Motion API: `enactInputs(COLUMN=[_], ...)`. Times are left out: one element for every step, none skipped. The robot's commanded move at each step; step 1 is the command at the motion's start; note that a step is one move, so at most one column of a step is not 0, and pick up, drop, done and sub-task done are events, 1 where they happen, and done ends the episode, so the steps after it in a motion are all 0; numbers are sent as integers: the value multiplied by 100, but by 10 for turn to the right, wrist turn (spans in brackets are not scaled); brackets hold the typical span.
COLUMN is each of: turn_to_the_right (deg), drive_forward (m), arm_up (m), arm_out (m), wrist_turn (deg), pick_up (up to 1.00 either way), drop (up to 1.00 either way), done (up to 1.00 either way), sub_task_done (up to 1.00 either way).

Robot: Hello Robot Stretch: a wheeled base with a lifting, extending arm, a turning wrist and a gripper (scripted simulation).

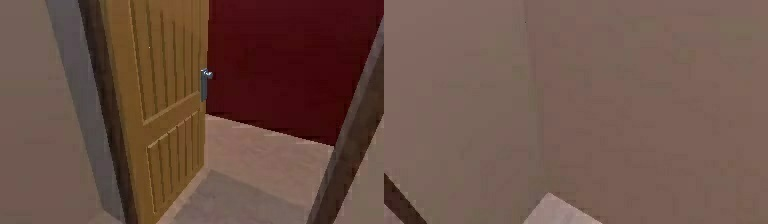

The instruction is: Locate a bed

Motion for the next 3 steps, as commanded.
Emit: enactInputs(turn_to_the_right=[0,240,0], drive_forward=[55,0,100], arm_up=[0,0,0], arm_out=[0,0,0], wrist_turn=[0,0,0], pick_up=[0,0,0], drop=[0,0,0], done=[0,0,0], sub_task_done=[0,0,0])
